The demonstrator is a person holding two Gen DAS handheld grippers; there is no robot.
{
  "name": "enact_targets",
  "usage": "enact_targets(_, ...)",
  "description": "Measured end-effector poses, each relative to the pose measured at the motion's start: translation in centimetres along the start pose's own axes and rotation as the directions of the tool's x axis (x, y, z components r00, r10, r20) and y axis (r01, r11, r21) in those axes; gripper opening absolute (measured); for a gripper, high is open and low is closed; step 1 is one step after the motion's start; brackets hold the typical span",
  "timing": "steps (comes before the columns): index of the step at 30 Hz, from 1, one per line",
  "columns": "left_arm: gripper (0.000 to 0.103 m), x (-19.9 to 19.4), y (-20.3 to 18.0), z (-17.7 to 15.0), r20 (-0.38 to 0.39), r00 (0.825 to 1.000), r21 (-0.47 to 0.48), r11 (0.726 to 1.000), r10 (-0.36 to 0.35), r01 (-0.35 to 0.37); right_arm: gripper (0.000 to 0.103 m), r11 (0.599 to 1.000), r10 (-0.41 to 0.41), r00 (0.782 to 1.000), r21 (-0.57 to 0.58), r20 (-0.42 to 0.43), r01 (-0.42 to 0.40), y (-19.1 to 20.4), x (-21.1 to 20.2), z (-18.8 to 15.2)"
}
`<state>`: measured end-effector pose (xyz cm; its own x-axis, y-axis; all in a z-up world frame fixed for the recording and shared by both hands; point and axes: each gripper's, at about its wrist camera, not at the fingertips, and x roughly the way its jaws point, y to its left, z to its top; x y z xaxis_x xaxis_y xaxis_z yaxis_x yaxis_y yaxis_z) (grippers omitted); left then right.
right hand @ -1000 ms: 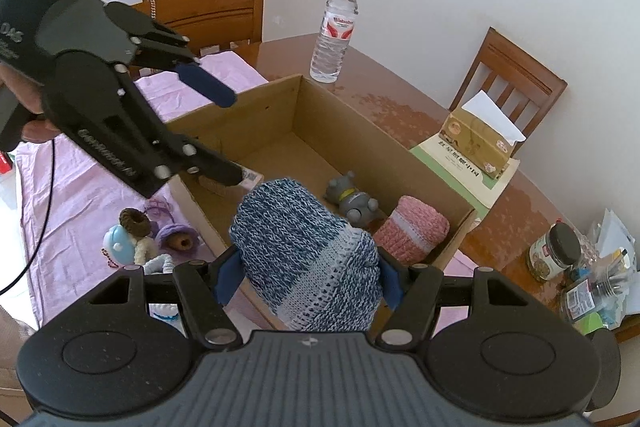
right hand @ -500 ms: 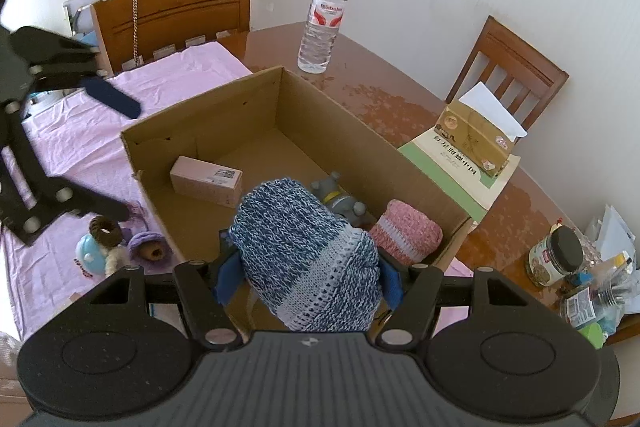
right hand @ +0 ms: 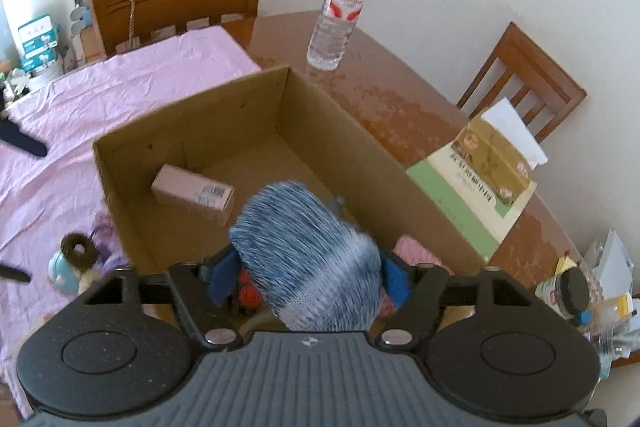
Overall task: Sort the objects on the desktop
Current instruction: 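Open the left tool to drop the train while the right tool releases the sock, then withdraw both tools from the box toward the remaining items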
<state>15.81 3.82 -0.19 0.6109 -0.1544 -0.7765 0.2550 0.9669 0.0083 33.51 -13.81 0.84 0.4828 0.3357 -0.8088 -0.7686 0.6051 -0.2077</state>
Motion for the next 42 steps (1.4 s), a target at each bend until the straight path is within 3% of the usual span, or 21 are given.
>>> enact_targets(1, 0.090, -0.2, 0.1, -0.2, 0.003, 1.000, -0.006, 1.000, -0.001, 0.001, 0.093, 1.000, -0.013, 1.000, 0.003, 0.007, 0.013, 0.0, 0.1, 0.3)
enact_targets(9, 0.092, -0.4, 0.3, -1.2, 0.002, 1.000, -0.033, 0.999, 0.005, -0.005, 0.094, 1.000, -0.003, 1.000, 0.011, 0.015, 0.002, 0.3, 0.2, 0.9)
enact_targets(23, 0.092, 0.5, -1.3, -3.5, -0.036, 0.999, -0.081, 0.997, 0.000, -0.003, 0.094, 0.999, 0.024, 0.999, 0.031, 0.036, -0.025, 2.8, -2.6, -2.4)
enact_targets(30, 0.093, 0.2, -3.1, -4.7, -0.029, 1.000, -0.020, 1.000, 0.004, -0.005, 0.094, 0.997, 0.049, 0.998, 0.055, 0.048, -0.051, 4.0, -4.1, -4.8)
enact_targets(42, 0.093, 1.0, -5.2, -7.1, -0.089, 0.995, 0.044, 0.998, -0.043, 0.047, 0.094, 0.996, 0.057, 0.996, 0.067, 0.068, -0.061, 5.8, -6.4, -7.8)
